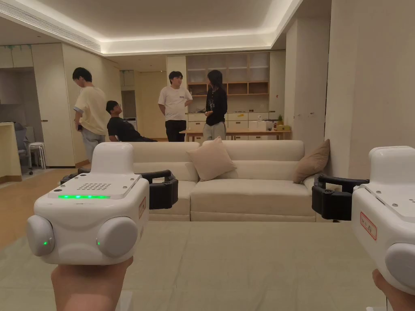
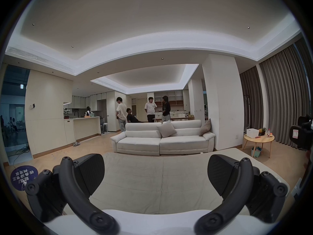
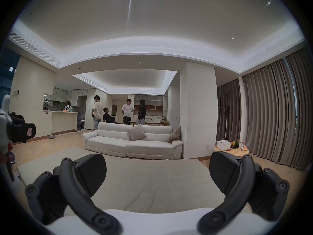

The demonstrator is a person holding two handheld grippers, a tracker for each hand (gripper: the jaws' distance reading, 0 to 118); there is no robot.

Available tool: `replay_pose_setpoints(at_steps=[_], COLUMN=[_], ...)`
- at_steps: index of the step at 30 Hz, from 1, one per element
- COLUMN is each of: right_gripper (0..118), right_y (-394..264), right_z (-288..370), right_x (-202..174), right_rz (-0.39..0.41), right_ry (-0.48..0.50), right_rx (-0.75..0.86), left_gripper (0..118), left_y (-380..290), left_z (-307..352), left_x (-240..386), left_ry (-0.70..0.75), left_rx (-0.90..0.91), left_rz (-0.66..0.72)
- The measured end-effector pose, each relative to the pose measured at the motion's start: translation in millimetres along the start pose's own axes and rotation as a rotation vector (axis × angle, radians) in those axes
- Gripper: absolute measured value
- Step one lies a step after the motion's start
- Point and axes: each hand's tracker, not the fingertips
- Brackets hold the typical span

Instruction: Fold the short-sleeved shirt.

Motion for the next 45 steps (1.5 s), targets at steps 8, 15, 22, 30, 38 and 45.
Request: replay_pose_setpoints(at_steps=[8, 15, 22, 30, 38, 45], right_gripper=[118, 118, 118, 118, 118, 118], right_y=[1, 3, 2, 3, 0, -26], right_z=[1, 2, 2, 3, -4, -41], right_x=[1, 3, 1, 0, -2, -8], right_rz=[0.008, -0.001, -0.003, 0.005, 0.011, 0.028], right_ry=[-0.012, -0.015, -0.015, -0.017, -0.022, -0.022], right_rx=[0.005, 0.005, 0.004, 0.006, 0.000, -0.068], left_gripper=[117, 117, 117, 117, 117, 117], left_y=[2, 1, 3, 3, -3, -27], left_z=[0, 1, 0, 0, -7, -44], left_x=[1, 1, 3, 3, 5, 8], left_ry=[-0.001, 0.008, 0.009, 0.007, 0.006, 0.007], left_rx=[-0.001, 0.005, 0.000, -0.002, -0.017, -0.082], left_rz=[0.010, 0.005, -0.002, -0.004, -0.010, -0.018])
